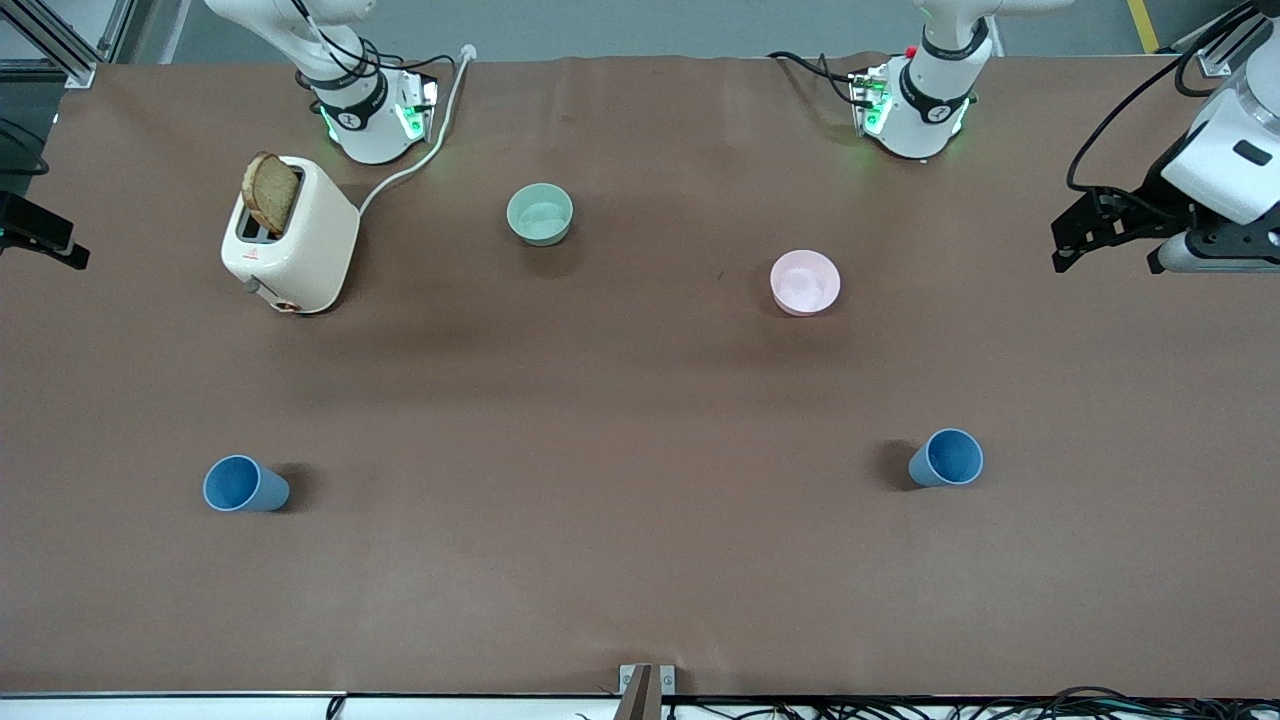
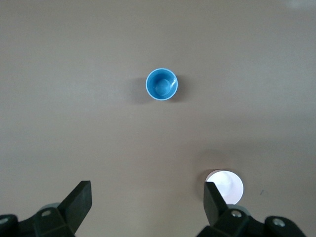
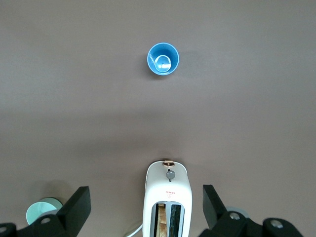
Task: Stack blue cups with both arms
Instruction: 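Reach the left and right grippers down to the two blue cups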
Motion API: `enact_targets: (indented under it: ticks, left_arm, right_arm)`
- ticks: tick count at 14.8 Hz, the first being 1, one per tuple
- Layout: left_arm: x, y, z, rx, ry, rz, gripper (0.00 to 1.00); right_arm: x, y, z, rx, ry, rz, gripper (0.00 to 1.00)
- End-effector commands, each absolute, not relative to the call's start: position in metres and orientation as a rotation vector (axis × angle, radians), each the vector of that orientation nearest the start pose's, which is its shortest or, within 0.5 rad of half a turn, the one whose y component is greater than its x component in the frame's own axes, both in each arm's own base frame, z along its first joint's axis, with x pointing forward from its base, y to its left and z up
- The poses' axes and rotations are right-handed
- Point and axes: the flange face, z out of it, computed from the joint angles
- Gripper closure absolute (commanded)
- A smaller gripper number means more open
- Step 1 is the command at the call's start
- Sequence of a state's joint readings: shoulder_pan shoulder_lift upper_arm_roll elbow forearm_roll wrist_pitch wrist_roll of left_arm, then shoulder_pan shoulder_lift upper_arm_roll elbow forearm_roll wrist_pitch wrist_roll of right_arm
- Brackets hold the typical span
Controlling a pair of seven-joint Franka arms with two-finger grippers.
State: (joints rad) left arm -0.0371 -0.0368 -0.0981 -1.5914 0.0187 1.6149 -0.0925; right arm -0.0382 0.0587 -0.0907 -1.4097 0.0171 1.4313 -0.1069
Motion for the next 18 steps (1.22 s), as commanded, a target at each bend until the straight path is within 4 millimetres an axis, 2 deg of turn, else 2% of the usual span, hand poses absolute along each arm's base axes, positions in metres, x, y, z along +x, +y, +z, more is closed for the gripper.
enact_targets:
  ticks: [1, 3, 5, 7, 8, 9, 11, 13, 15, 18]
  left_arm:
    - [0.544, -0.065, 0.645, -3.138, 0.080, -0.080, 0.00]
    - [0.545, -0.062, 0.649, -3.135, 0.079, -0.090, 0.00]
    - [0.567, -0.060, 0.624, -3.128, 0.079, -0.029, 0.00]
    - [0.598, -0.060, 0.585, -3.132, 0.075, 0.012, 0.00]
    - [0.616, -0.061, 0.565, -3.134, 0.076, -0.031, 0.00]
    - [0.636, -0.062, 0.536, -3.131, 0.078, -0.101, 0.00]
    - [0.656, -0.065, 0.488, -3.136, 0.058, -0.092, 0.00]
    - [0.672, -0.067, 0.455, -3.153, 0.042, -0.097, 0.00]
    - [0.685, -0.069, 0.424, -3.162, 0.041, -0.140, 0.00]
    - [0.694, -0.063, 0.380, -3.150, 0.070, -0.082, 0.03]
  right_arm:
    - [0.552, -0.071, 0.653, -3.110, 0.032, 0.061, 0.00]
    - [0.552, -0.072, 0.653, -3.108, 0.037, 0.061, 0.00]
    - [0.552, -0.073, 0.653, -3.108, 0.039, 0.063, 0.00]
    - [0.552, -0.073, 0.653, -3.108, 0.039, 0.063, 0.00]
    - [0.551, -0.073, 0.653, -3.108, 0.039, 0.061, 0.00]
    - [0.552, -0.073, 0.654, -3.108, 0.039, 0.056, 0.00]
    - [0.551, -0.088, 0.652, -3.108, 0.080, 0.053, 0.00]
    - [0.562, -0.092, 0.634, -3.107, 0.088, 0.098, 0.00]
    - [0.585, -0.105, 0.595, -3.103, 0.119, 0.145, 0.00]
    - [0.620, -0.118, 0.532, -3.090, 0.142, 0.175, 0.00]
